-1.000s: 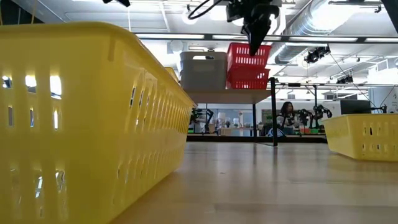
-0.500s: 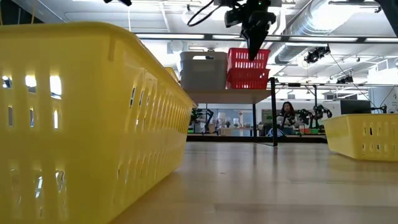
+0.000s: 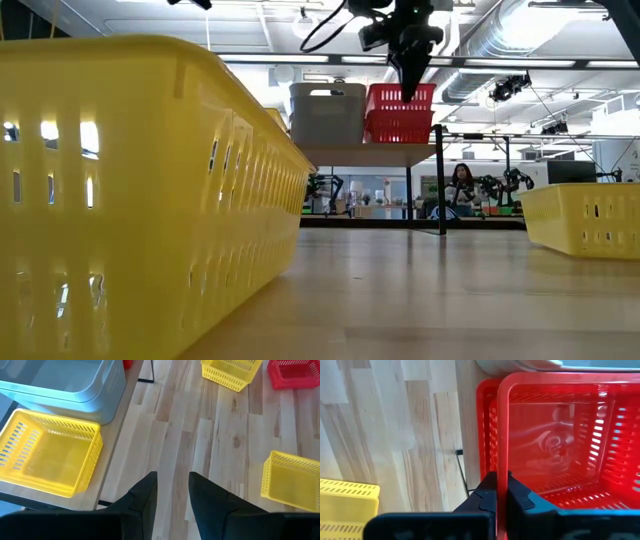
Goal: Stack baskets on shelf by color
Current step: Stack the left red bin on top of the red bin on the shelf, then stack the bottom yellow bin on top of the yellow bin on the shelf
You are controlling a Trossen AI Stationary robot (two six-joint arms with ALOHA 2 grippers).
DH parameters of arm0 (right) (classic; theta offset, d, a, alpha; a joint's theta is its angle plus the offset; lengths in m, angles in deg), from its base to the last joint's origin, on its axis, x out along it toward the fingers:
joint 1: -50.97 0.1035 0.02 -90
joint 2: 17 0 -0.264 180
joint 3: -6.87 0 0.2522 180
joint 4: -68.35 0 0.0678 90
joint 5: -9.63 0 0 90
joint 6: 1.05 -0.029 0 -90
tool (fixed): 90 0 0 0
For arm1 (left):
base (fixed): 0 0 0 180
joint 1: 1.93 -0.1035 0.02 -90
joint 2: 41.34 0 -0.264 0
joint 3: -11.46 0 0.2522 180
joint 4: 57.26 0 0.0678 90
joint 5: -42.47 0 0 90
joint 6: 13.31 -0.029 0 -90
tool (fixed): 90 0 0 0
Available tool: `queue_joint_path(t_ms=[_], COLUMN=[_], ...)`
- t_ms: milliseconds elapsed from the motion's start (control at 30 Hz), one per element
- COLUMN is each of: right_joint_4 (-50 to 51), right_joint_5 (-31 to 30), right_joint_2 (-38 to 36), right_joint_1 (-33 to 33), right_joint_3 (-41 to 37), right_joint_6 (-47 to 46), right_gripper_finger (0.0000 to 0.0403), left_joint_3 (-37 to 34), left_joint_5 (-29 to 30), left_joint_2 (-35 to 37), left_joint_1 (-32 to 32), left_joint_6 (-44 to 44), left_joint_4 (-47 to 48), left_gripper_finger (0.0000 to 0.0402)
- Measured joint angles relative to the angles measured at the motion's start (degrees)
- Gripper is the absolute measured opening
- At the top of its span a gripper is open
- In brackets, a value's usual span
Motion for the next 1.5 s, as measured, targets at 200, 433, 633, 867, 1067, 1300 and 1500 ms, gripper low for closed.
queue_joint_path(t_ms=[200,433,633,867,1067,1300,1500], right_joint_4=[-0.11,0.28,0.29,0.28,0.28,0.30,0.28], right_joint_5=[-1.23,-2.34,-0.87,-2.35,-4.21,-4.30,-3.88], right_joint_2=[0.00,-0.13,-0.20,-0.31,-0.31,-0.31,-0.31], right_joint_1=[0.01,0.05,0.44,2.83,5.48,10.18,13.83], right_joint_3=[0.00,0.60,3.66,8.41,11.69,12.28,12.28], right_joint_6=[-0.44,-1.88,-8.71,-14.44,-24.34,-31.06,-32.58], right_gripper_finger=[0.0047,0.0099,0.0108,0.0108,0.0108,0.0108,0.0108], left_joint_3=[0.00,0.00,0.00,0.00,0.00,0.00,-0.02], left_joint_5=[0.02,0.04,-0.06,-0.33,-0.58,-4.83,-5.06], left_joint_2=[0.00,0.00,0.00,-1.02,-2.77,-4.57,-5.79], left_joint_1=[0.00,0.00,0.00,0.00,0.00,0.22,2.32], left_joint_6=[-0.44,-0.46,-0.44,0.11,2.68,10.28,23.65], left_joint_4=[0.00,0.00,-0.33,-0.11,0.31,3.78,6.18], left_gripper_finger=[0.0104,0.0104,0.0104,0.0104,0.0105,0.0136,0.0160])
